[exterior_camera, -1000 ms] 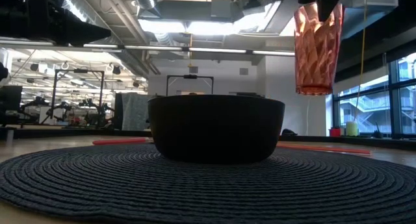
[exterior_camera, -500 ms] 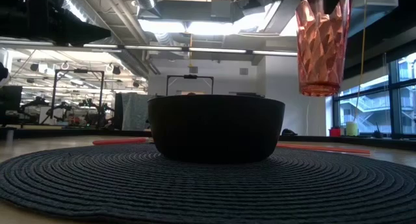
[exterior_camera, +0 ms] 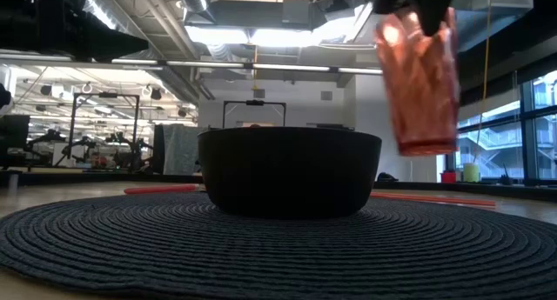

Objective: Pick & Place Utensil
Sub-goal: Put the orange cup to the top right of the black bowl on the mat

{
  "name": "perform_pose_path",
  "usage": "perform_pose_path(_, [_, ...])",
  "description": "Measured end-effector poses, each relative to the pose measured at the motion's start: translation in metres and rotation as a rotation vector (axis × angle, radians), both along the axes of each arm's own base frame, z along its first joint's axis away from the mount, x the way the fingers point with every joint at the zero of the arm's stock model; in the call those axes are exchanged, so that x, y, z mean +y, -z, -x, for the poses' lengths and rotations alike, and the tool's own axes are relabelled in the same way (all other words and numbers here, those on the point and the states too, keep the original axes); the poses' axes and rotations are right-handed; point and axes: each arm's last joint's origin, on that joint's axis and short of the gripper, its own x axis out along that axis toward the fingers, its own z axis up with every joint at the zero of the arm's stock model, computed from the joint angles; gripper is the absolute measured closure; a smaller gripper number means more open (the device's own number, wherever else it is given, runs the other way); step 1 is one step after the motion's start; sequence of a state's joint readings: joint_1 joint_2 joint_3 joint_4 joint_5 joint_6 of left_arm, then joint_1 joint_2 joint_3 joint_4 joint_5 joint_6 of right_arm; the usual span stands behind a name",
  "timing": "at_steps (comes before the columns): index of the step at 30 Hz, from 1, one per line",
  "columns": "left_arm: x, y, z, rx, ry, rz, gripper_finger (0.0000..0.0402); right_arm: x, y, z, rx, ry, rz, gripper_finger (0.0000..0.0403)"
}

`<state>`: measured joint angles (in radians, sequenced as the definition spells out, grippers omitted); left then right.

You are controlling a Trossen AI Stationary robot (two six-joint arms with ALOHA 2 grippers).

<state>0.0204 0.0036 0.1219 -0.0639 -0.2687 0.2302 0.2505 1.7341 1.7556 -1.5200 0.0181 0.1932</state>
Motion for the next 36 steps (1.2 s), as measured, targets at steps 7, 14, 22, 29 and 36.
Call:
perform_pose_path(7, [0.000,0.000,0.000,0.000,0.000,0.000,0.0398,0.015,-0.011,-0.024,-0.046,-0.070,0.008,0.0390])
perform_pose_path(14, [0.000,0.000,0.000,0.001,0.000,-0.001,0.0398,0.019,0.001,-0.038,-0.002,-0.096,0.030,0.0389])
perform_pose_path(22, [0.000,0.001,0.000,0.010,0.000,-0.001,0.0397,0.021,0.014,-0.048,0.015,-0.097,0.067,0.0389])
perform_pose_path(29, [0.000,0.002,0.000,0.016,0.000,0.000,0.0398,0.022,0.025,-0.052,0.009,-0.065,0.086,0.0389])
perform_pose_path(36, [0.000,0.002,0.000,0.016,0.000,0.000,0.0397,0.022,0.044,-0.052,0.051,-0.045,0.094,0.0389])
